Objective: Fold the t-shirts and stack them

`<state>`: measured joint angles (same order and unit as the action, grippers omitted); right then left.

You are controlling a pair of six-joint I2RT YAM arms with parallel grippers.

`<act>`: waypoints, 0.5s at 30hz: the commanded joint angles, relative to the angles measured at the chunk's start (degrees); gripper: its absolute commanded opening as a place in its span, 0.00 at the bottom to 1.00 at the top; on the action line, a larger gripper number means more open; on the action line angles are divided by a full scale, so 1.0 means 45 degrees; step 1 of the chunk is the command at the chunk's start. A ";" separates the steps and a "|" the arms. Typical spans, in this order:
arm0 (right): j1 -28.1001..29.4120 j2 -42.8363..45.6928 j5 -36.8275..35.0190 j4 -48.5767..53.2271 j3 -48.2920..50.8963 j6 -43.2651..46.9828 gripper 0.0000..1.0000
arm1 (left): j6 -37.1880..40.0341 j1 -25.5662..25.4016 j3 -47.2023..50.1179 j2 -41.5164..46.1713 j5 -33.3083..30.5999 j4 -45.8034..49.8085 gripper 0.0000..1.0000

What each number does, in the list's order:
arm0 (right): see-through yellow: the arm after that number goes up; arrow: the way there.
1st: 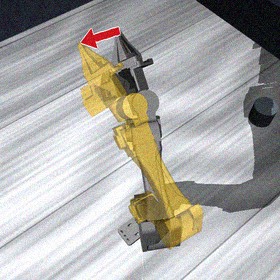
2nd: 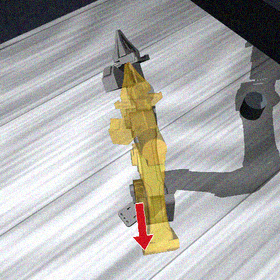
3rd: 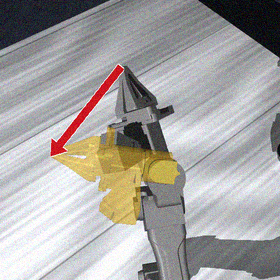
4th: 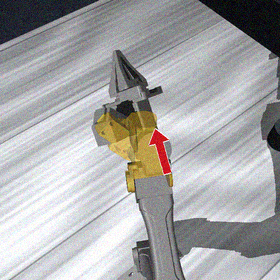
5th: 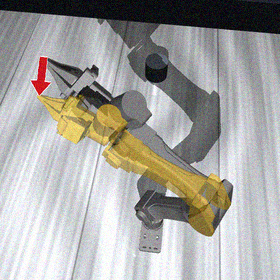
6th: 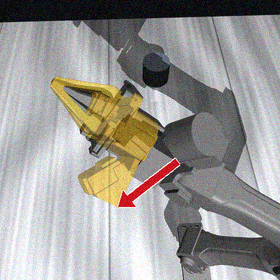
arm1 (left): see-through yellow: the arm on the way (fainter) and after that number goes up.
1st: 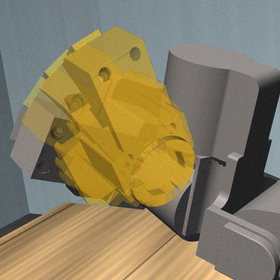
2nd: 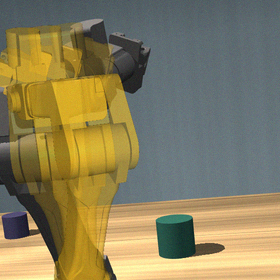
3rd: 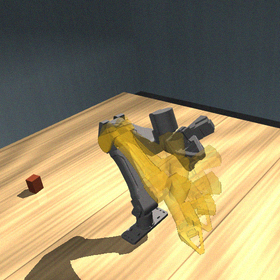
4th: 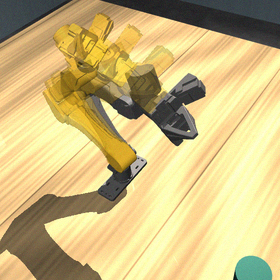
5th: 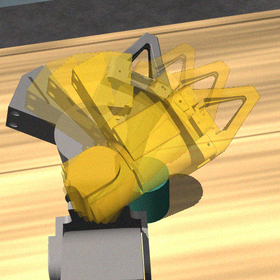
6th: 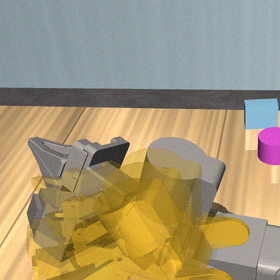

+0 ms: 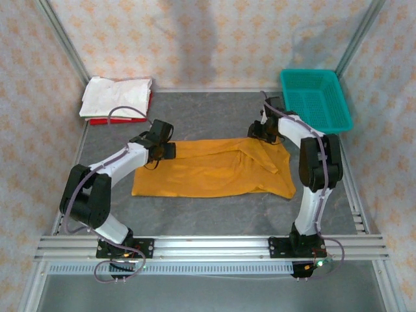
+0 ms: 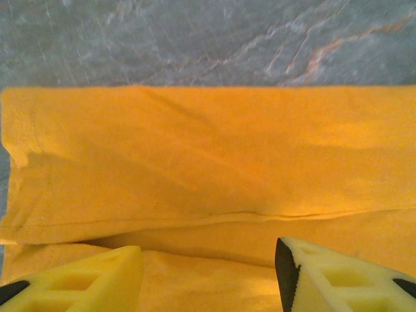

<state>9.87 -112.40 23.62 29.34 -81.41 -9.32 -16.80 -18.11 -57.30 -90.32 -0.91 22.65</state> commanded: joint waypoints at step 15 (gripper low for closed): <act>0.0198 0.0645 -0.0032 0.0037 -0.0086 0.0660 0.00 | -0.0377 -0.0007 -0.0216 -0.1008 -0.0677 -0.0084 0.56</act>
<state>10.24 -113.51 24.03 29.34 -82.35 -7.05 -17.69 -18.11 -57.25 -94.56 -1.17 22.48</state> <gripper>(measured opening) 0.046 0.566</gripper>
